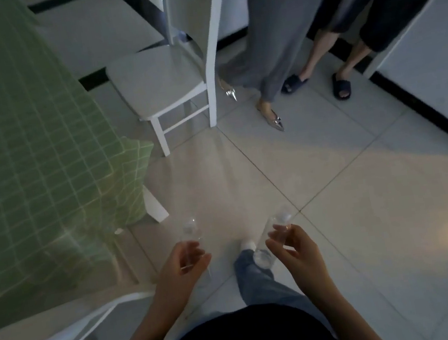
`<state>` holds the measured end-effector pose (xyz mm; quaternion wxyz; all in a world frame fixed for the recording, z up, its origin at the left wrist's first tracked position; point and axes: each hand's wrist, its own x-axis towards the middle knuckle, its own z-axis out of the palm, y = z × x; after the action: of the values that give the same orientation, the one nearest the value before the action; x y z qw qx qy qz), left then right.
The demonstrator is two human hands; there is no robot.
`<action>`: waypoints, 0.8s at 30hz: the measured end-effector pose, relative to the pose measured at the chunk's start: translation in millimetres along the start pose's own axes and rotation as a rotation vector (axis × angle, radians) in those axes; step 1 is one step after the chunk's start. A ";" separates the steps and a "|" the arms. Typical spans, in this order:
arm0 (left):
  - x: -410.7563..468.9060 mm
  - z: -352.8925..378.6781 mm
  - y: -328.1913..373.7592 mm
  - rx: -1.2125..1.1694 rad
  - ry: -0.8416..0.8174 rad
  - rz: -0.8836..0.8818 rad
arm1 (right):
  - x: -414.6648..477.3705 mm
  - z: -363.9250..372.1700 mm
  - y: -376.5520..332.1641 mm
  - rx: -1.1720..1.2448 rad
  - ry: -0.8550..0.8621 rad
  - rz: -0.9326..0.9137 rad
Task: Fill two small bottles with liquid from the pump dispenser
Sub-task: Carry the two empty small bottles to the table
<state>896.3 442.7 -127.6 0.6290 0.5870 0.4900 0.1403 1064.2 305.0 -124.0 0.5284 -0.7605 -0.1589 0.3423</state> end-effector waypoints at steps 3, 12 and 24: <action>20.2 29.0 21.8 -0.070 0.098 0.004 | 45.6 -26.1 -14.6 -0.048 -0.063 -0.028; 78.1 74.7 69.7 -0.167 0.200 -0.019 | 145.5 -55.3 -55.9 -0.135 -0.196 -0.032; 212.7 70.5 129.3 -0.198 0.221 -0.097 | 280.7 -20.5 -111.5 -0.196 -0.235 -0.001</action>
<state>1105.1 595.3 -122.4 0.6322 0.4787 0.5677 0.2212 1292.4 503.7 -117.0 0.4295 -0.7630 -0.2527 0.4117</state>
